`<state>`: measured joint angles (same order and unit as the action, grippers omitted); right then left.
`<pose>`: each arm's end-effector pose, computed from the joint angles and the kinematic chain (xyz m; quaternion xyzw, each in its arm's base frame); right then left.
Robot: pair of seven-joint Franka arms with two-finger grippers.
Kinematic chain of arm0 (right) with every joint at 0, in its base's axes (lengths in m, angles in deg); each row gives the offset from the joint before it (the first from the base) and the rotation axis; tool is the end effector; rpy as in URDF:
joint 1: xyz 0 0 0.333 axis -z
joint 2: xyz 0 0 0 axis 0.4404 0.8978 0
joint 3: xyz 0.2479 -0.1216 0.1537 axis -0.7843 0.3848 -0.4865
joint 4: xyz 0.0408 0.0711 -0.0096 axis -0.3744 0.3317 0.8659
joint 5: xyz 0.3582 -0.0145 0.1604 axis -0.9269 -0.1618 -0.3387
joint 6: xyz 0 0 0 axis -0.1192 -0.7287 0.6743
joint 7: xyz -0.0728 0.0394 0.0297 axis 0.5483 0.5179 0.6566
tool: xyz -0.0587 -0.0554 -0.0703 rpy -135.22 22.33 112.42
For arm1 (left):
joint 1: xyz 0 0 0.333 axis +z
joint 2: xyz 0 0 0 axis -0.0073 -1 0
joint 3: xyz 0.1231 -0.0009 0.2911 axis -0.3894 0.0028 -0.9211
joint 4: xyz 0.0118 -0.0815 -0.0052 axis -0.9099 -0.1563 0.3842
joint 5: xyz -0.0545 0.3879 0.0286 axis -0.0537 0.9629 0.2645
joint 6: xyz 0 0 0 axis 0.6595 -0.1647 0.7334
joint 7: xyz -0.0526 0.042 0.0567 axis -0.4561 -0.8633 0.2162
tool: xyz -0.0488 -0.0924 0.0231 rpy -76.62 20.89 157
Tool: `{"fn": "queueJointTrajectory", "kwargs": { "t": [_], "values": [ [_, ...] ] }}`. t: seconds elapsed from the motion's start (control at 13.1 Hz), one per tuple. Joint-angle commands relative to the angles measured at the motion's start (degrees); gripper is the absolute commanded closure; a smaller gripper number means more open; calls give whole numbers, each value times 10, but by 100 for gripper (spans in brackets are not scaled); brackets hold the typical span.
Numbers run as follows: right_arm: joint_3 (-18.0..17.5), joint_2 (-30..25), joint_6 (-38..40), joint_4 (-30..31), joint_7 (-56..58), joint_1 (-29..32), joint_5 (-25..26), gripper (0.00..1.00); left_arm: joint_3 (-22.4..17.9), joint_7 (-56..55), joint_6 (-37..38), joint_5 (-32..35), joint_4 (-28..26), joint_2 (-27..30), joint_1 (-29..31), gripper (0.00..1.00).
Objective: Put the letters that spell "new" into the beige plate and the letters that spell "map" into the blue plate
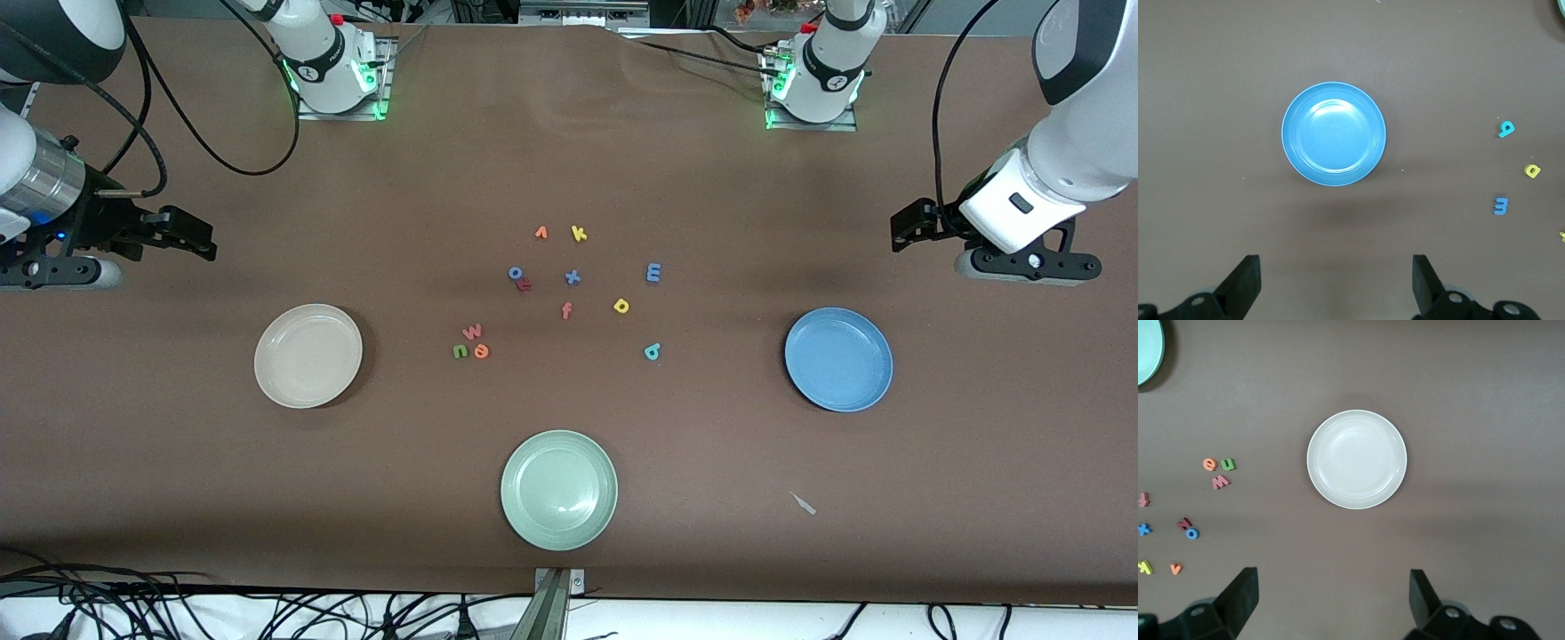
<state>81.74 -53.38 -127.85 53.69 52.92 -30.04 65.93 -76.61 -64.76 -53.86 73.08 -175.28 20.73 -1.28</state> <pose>0.5937 0.0490 0.5720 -0.9996 -0.0044 0.0250 0.0104 0.5629 -0.0556 0.5450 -0.9986 0.0322 0.0424 0.0023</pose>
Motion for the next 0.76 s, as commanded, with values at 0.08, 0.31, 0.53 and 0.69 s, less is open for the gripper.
{"fn": "queueJointTrajectory", "kwargs": {
  "t": [0.08, 0.31, 0.53, 0.69],
  "values": [
    [-1, -8, -6, 1, -3, 1, 9, 0, 3, -9, 15, 13, 19, -8, -1, 0],
    [-1, -8, -6, 0, -3, 1, 8, 0, 4, -9, 15, 13, 20, -8, -1, 0],
    [-1, -7, -7, -1, -2, 1, 6, 0, 3, -9, 15, 13, 20, -8, -2, 0],
    [-1, -7, -7, -2, -3, 2, 5, 0, 3, -9, 15, 13, 20, -8, -2, 0]
  ]
}}
